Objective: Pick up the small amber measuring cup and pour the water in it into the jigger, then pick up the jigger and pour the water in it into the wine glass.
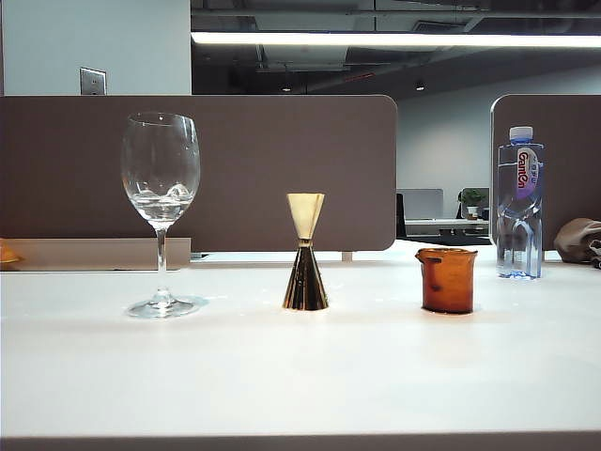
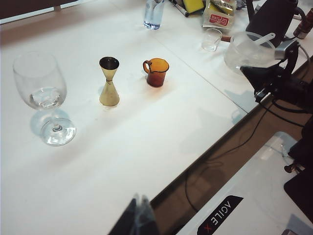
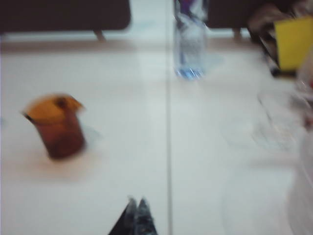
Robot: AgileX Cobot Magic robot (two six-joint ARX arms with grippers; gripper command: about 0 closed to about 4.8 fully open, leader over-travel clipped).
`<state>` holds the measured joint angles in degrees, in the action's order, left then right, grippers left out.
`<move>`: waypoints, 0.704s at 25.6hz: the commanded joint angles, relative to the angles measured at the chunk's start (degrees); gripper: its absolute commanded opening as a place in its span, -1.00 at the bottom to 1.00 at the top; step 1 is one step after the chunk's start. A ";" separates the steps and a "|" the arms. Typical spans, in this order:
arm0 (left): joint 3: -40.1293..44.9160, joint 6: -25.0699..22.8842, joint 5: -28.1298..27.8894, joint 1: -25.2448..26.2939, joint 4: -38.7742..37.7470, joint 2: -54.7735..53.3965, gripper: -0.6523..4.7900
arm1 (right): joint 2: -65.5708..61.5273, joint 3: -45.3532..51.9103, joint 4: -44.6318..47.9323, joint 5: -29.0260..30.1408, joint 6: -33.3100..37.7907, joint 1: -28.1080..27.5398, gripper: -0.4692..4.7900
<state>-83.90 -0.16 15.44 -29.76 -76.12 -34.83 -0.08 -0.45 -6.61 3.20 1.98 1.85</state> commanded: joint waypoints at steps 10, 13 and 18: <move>-0.15 -0.04 0.24 -0.02 0.37 0.00 -0.77 | -8.37 -1.92 21.07 4.46 2.29 2.95 -0.82; -0.15 -0.07 0.22 -0.02 0.35 0.00 -0.77 | -14.21 -3.96 23.10 4.44 3.19 6.69 -0.82; -0.15 -0.07 0.22 -0.02 0.35 0.00 -0.77 | -22.40 -4.48 31.98 4.04 2.45 15.45 -0.82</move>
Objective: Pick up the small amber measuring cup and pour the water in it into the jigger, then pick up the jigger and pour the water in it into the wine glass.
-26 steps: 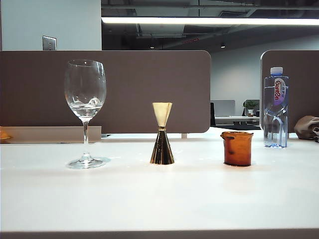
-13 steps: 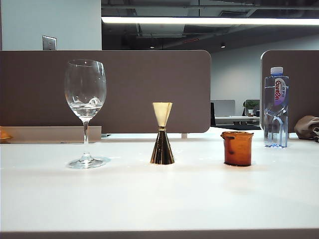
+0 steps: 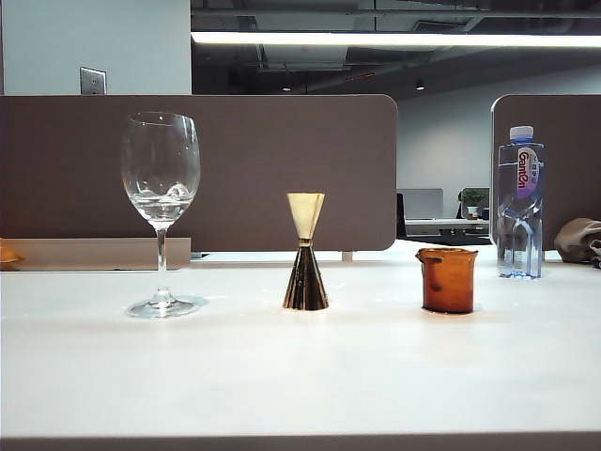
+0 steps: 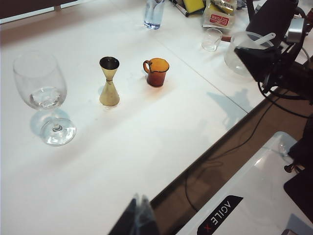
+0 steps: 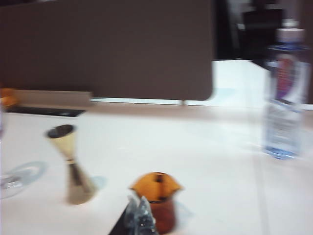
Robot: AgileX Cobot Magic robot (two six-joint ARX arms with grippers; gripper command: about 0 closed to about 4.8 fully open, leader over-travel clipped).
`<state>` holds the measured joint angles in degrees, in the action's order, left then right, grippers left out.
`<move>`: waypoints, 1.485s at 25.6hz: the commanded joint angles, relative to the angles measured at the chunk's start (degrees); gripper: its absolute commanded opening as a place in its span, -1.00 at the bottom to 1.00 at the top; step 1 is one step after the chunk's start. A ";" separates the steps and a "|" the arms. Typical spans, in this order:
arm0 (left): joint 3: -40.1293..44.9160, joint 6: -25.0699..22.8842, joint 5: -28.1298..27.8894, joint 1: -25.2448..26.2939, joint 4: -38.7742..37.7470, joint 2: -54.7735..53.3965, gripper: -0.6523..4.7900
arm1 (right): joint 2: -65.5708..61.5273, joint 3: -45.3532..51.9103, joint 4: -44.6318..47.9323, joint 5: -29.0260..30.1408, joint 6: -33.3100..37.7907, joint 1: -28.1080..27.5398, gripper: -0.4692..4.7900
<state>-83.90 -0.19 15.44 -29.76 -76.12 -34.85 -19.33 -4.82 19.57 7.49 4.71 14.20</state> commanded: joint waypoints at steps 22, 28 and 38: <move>-0.15 -0.02 0.22 -0.02 0.35 0.02 -0.77 | -46.90 -6.36 38.97 -7.17 8.63 14.84 -0.82; -0.15 -0.04 0.22 -0.02 0.37 0.02 -0.77 | -46.82 -6.36 38.53 -7.13 8.66 14.84 -0.82; -0.15 -0.04 0.22 -0.02 0.35 0.02 -0.77 | -46.84 -6.34 36.11 -7.37 7.32 14.84 -0.82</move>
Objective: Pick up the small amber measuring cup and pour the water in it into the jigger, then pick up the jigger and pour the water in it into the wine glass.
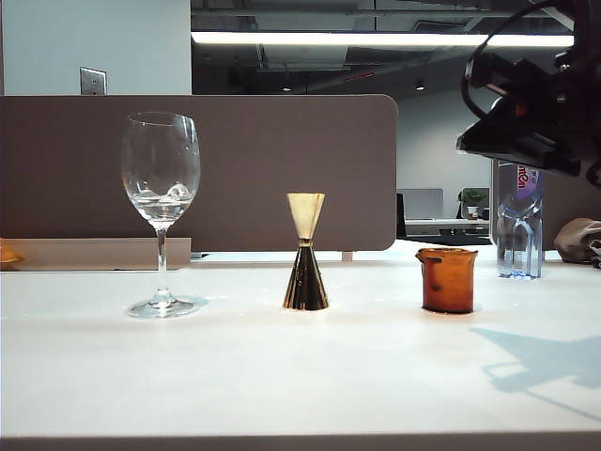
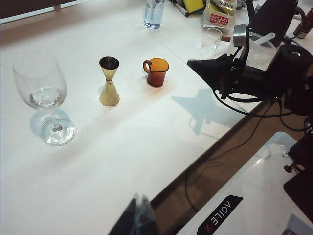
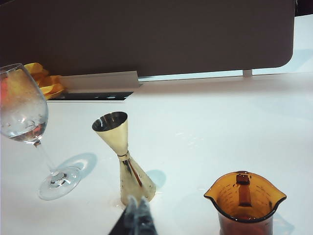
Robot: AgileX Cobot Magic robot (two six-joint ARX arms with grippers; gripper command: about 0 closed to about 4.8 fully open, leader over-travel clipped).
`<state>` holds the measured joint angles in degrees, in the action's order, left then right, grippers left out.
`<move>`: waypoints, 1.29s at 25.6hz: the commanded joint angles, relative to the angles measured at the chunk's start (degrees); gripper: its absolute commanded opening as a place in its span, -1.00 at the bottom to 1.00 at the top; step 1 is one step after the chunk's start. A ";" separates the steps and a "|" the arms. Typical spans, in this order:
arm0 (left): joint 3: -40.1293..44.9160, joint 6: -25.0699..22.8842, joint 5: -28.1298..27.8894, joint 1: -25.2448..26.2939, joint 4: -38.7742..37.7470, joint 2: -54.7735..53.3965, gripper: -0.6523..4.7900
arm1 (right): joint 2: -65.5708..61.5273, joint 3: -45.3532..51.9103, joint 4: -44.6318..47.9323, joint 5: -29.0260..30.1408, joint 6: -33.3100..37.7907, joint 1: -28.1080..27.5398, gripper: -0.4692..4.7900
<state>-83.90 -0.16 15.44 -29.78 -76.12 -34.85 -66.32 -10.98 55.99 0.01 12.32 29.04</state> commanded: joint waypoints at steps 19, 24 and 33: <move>-0.15 -0.07 0.22 0.00 0.35 0.02 -0.77 | -0.63 -10.16 -24.92 2.51 -9.60 0.07 -0.82; -0.15 -0.04 0.22 0.00 0.35 0.02 -0.77 | -5.20 -16.28 -25.79 2.49 -14.16 0.33 -0.81; -0.15 -0.07 0.22 0.00 0.35 0.02 -0.77 | -19.63 -26.38 -25.22 2.49 -22.23 4.15 -0.35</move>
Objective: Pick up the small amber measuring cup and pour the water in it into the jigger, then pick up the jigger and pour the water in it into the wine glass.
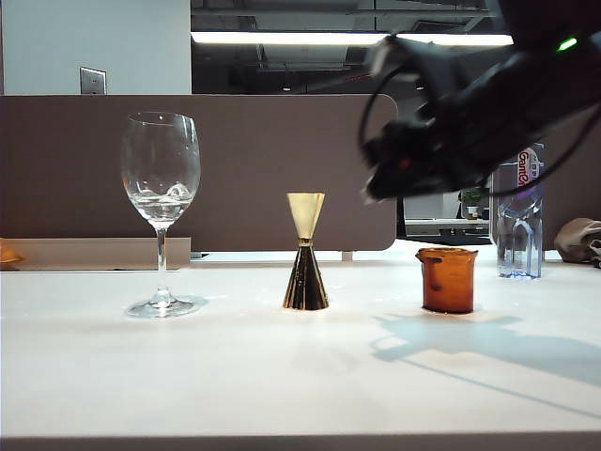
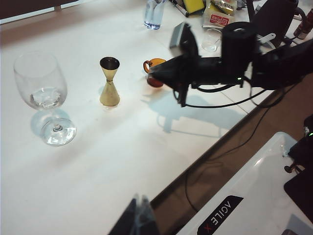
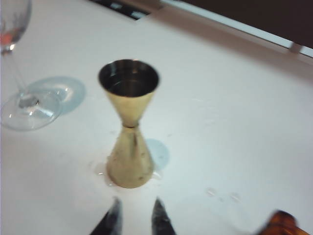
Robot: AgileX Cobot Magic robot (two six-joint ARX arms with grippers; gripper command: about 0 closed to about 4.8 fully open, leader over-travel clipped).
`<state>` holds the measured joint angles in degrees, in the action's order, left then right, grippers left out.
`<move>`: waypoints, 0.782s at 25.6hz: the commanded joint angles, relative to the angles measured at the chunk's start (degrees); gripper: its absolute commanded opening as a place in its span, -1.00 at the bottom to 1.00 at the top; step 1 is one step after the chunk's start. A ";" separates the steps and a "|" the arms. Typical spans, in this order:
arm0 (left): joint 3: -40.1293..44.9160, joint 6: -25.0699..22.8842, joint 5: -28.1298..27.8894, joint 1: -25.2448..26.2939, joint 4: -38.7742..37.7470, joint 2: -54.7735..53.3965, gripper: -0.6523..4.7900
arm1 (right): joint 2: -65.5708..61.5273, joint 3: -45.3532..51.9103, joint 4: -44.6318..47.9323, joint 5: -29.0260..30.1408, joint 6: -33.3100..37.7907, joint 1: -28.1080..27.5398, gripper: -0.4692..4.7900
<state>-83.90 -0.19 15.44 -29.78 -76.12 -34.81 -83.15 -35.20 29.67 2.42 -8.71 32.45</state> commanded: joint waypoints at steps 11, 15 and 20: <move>-0.15 -0.04 0.22 0.00 0.35 -0.02 -0.77 | -16.81 -13.94 1.95 0.09 -1.18 3.26 -0.13; -0.15 -0.02 0.22 0.00 0.35 -0.02 -0.77 | -21.03 -17.86 1.88 0.04 -0.26 3.45 -0.10; -0.15 -0.04 0.22 0.00 0.35 -0.02 -0.77 | -21.20 -17.84 1.90 -1.49 -0.28 3.32 0.04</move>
<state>-83.90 -0.16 15.42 -29.78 -76.12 -34.83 -104.64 -52.84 30.59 1.23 -9.08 35.81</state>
